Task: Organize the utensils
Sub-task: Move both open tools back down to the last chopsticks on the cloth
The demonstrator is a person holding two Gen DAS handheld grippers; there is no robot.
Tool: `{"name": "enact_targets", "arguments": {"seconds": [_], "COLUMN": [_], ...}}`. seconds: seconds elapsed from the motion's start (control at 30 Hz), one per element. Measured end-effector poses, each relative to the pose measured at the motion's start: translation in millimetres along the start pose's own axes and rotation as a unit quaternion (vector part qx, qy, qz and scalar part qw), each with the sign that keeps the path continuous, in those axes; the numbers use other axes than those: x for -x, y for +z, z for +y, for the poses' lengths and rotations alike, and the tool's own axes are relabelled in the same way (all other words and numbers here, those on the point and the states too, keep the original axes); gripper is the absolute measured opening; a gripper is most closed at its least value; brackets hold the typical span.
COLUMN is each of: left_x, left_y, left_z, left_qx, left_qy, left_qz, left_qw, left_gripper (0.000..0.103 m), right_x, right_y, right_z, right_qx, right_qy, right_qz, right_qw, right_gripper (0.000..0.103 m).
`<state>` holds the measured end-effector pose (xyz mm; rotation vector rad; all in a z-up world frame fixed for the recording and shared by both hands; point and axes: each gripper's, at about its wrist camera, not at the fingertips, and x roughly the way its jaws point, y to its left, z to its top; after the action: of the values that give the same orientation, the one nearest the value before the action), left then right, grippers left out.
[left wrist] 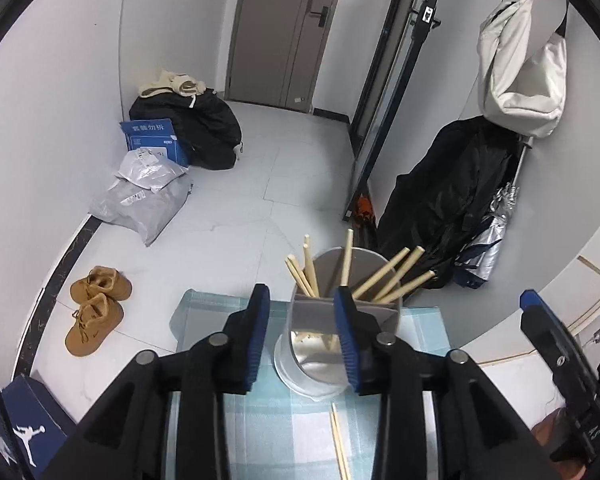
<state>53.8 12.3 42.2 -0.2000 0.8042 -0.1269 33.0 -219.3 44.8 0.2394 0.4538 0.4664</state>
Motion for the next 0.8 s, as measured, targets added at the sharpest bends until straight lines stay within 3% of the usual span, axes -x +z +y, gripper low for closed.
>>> {"name": "enact_targets", "arguments": {"seconds": [0.13, 0.2, 0.3, 0.43, 0.6, 0.8], "left_x": [21.7, 28.7, 36.0, 45.7, 49.6, 44.6], "left_y": [-11.4, -17.3, -27.0, -42.4, -59.3, -80.9], "left_z": [-2.3, -5.7, -7.2, -9.1, -9.5, -4.2], "left_qx": [0.011, 0.006, 0.007, -0.001, -0.006, 0.013], "left_qy": [0.004, 0.009, 0.018, 0.056, 0.056, 0.073], "left_qz": [-0.026, -0.041, -0.052, -0.067, -0.069, -0.078], "left_qw": [0.9996, 0.9991, 0.9985, 0.9962, 0.996, 0.9942], "left_gripper": [0.055, 0.062, 0.073, 0.075, 0.085, 0.087], "right_x": [22.6, 32.2, 46.3, 56.6, 66.7, 70.3], "right_y": [-6.2, -10.0, -17.9, -32.5, -50.1, -79.2], "right_z": [11.2, 13.5, 17.6, 18.9, 18.0, 13.2], "right_qx": [0.005, 0.006, 0.005, -0.008, -0.006, -0.007], "right_qy": [-0.008, -0.013, -0.019, -0.004, -0.015, -0.033], "right_qz": [-0.007, -0.015, -0.027, -0.013, -0.016, -0.012], "right_qw": [1.0, 1.0, 0.999, 1.0, 1.0, 0.999], "right_gripper": [0.07, 0.077, 0.077, 0.077, 0.079, 0.08]}}
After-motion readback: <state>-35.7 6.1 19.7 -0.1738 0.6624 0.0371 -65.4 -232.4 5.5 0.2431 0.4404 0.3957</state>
